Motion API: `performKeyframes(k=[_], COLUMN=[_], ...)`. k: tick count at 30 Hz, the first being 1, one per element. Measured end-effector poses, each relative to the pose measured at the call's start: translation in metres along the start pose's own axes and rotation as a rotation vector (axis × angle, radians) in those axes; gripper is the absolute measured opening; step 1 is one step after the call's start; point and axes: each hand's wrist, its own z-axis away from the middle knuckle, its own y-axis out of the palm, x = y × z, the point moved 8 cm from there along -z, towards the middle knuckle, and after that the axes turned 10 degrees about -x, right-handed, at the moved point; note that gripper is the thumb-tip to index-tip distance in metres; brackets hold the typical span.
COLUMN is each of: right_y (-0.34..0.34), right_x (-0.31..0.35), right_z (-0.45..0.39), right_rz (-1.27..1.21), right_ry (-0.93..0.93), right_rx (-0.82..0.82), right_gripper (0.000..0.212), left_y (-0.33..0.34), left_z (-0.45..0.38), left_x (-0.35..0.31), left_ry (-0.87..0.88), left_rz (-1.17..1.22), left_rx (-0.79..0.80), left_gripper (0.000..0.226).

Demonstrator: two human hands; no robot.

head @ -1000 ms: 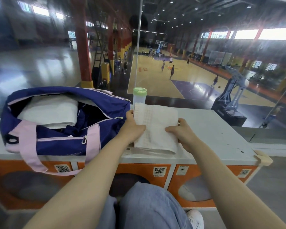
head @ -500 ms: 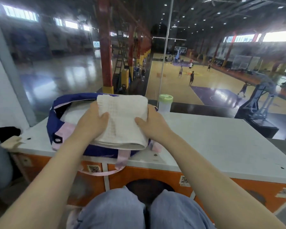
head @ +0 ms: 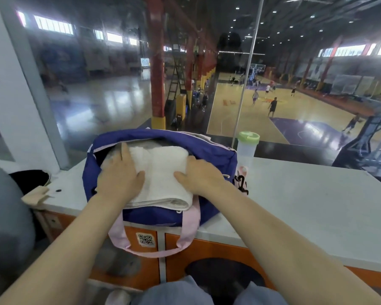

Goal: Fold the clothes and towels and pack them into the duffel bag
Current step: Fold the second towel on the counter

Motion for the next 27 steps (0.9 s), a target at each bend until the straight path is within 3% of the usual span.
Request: performKeyframes(k=[3,6,8,10,12,17,21,27], right_y=[-0.028,-0.044,-0.030,-0.013,-0.002,-0.014,-0.037,-0.054], right_x=[-0.005,-0.001,-0.004,-0.011,-0.015,-0.018,-0.030,-0.019], right_z=[-0.014,-0.026,-0.036,-0.047,-0.058,-0.079,-0.091,-0.096], right_rz=[0.118,0.305,0.397,0.462,0.474,0.391,0.311,0.209], right_ry=[-0.071,-0.210,-0.240,-0.205,-0.184,-0.163,-0.088,-0.112], right_rx=[-0.204,-0.428,-0.374,-0.266,-0.205,-0.235,-0.215,-0.205], right_gripper=[0.034,0.022,0.040,0.062,0.070,0.048,0.026,0.029], left_y=[-0.027,-0.017,0.003,0.026,0.044,0.051,0.051,0.052], left_z=[-0.005,-0.014,-0.023,-0.025,-0.024,-0.020,-0.019,-0.022], left_x=[-0.039,-0.074,-0.081,-0.079,-0.073,-0.072,-0.071,-0.080], left_ry=[0.320,0.570,0.565,0.516,0.473,0.497,0.516,0.490], left_rz=[-0.096,-0.044,-0.012,-0.009,-0.029,-0.058,-0.003,0.000], left_rx=[-0.300,-0.278,-0.144,-0.014,0.035,-0.008,0.001,0.027], left_gripper=[0.065,0.036,0.033,0.047,0.060,0.077,0.061,0.057])
